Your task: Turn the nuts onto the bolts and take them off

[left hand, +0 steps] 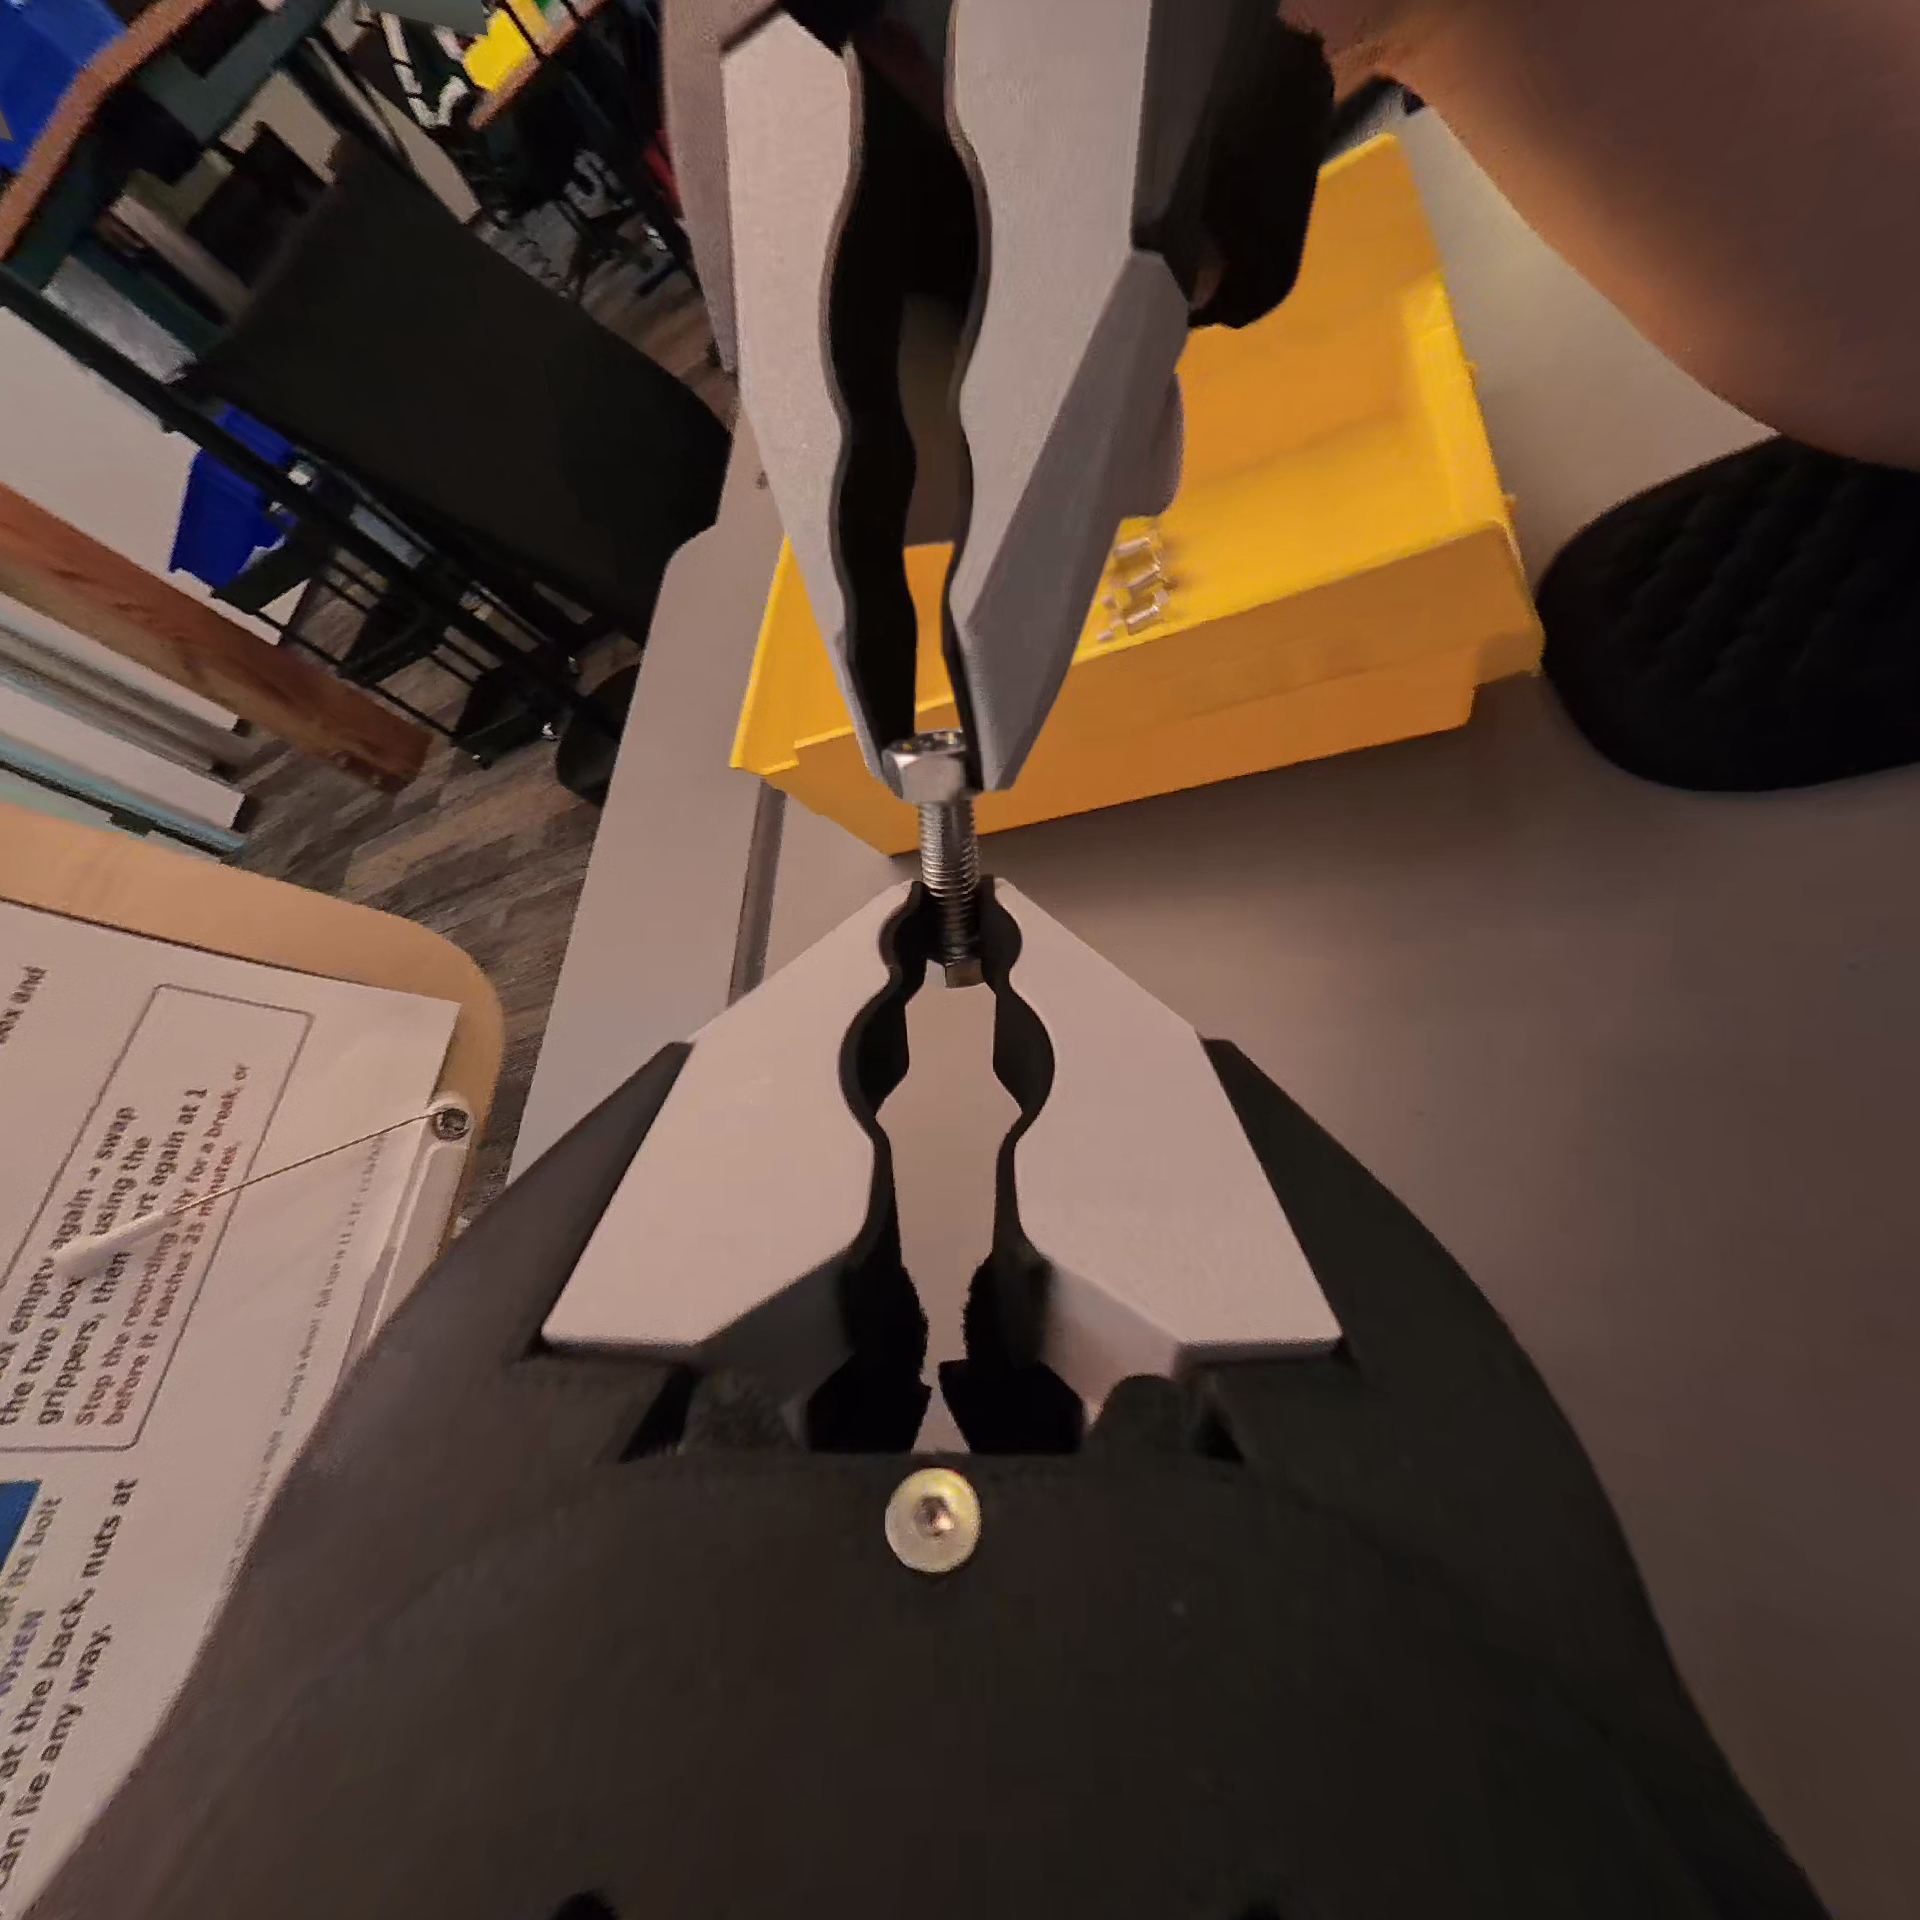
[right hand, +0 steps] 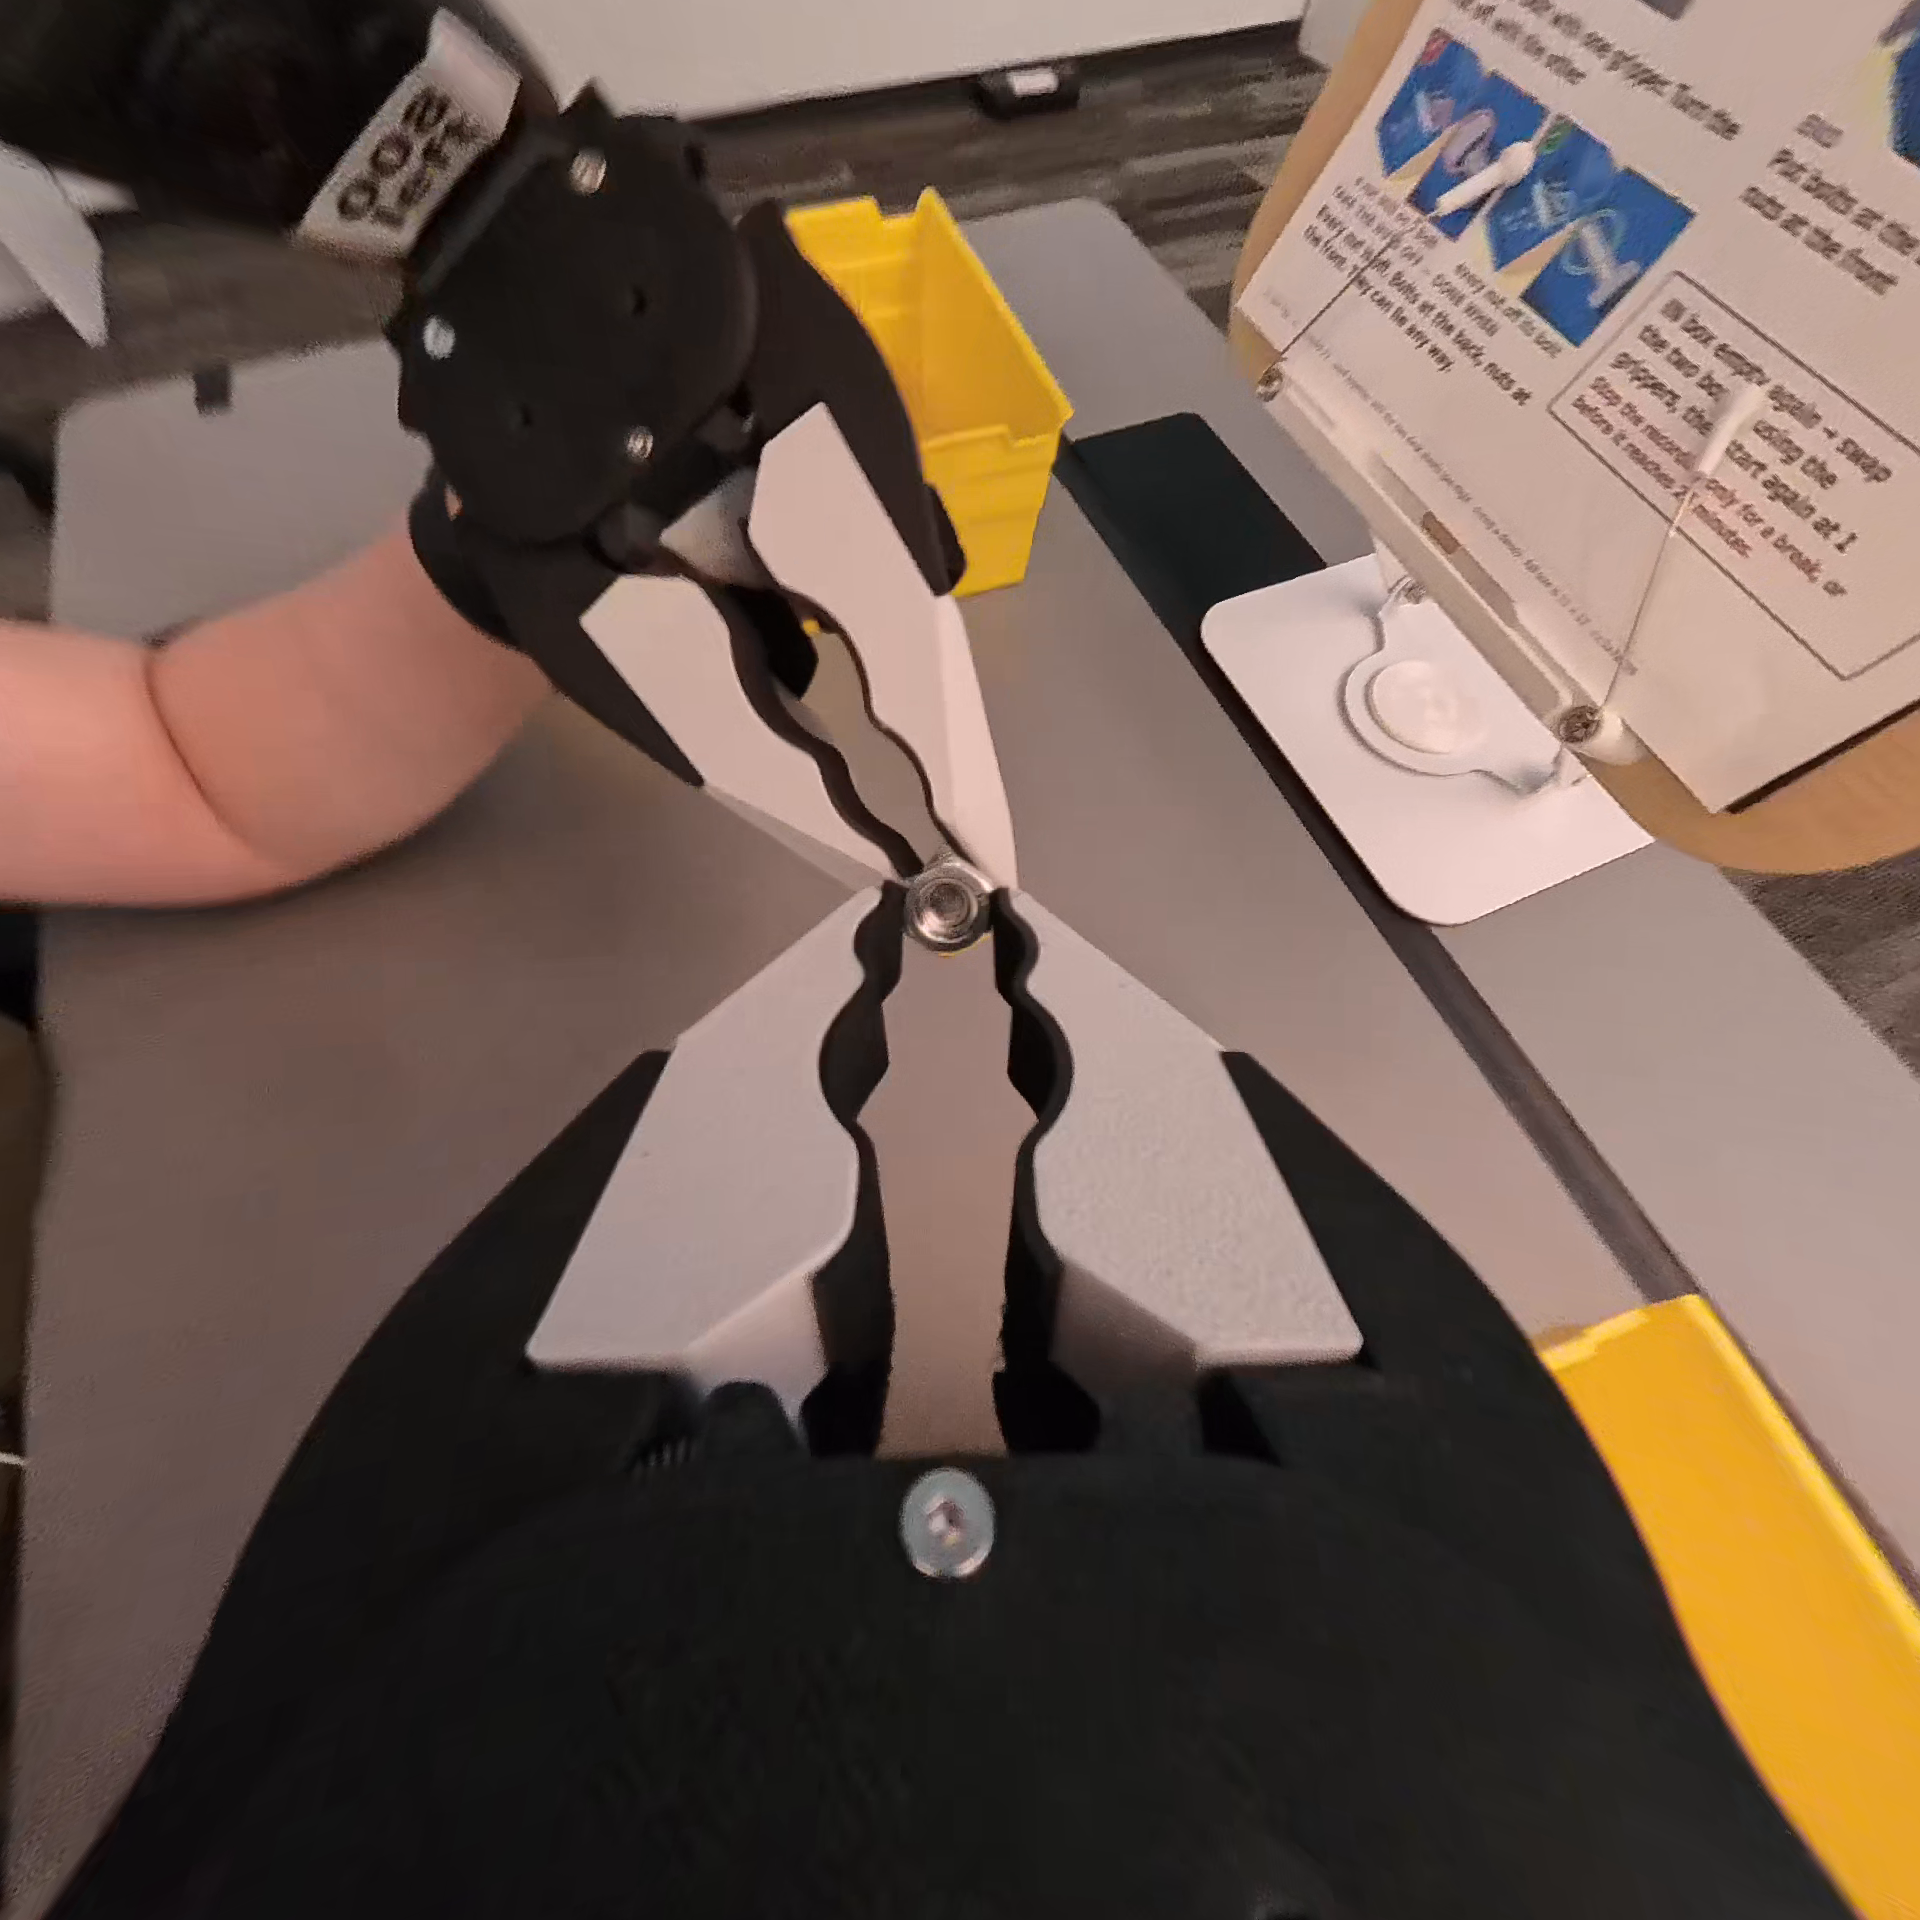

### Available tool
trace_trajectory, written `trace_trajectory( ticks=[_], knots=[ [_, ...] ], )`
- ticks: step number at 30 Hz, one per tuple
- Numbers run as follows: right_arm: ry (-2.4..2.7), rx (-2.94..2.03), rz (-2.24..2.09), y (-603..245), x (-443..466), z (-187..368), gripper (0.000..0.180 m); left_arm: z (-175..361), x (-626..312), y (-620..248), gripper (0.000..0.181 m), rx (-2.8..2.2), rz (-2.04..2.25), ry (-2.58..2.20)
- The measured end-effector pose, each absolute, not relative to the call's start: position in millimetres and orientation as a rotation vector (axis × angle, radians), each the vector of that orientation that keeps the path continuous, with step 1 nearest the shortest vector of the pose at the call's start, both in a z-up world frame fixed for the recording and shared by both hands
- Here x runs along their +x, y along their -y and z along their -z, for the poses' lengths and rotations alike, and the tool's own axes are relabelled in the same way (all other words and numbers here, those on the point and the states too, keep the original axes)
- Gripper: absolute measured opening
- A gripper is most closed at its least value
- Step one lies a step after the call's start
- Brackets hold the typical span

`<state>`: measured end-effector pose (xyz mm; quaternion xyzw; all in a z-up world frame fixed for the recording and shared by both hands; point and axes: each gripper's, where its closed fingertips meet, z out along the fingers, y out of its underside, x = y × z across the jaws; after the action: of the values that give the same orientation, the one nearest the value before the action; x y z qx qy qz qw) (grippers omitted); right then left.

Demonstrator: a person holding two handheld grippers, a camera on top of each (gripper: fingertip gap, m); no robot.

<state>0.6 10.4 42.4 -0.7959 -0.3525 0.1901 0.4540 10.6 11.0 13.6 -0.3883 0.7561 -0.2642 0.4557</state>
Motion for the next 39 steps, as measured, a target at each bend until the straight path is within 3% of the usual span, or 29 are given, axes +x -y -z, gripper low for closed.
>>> trace_trajectory(
  ticks=[8,25,39],
  knots=[
    [0.689,-2.014,-0.519,-23.2,6.0,-46.1,0.016,-20.6,13.6,-27.5,0.007,-0.995,0.455,-1.789],
    [0.811,-1.965,-0.400,-21.7,4.2,-44.8,0.016,-19.9,11.4,-27.5,0.007,-1.013,0.339,-1.810],
    [0.408,-2.046,-0.665,-43.6,11.6,-46.0,0.016,-24.8,14.1,-52.9,0.007,-1.047,0.121,-1.692]
  ],
)
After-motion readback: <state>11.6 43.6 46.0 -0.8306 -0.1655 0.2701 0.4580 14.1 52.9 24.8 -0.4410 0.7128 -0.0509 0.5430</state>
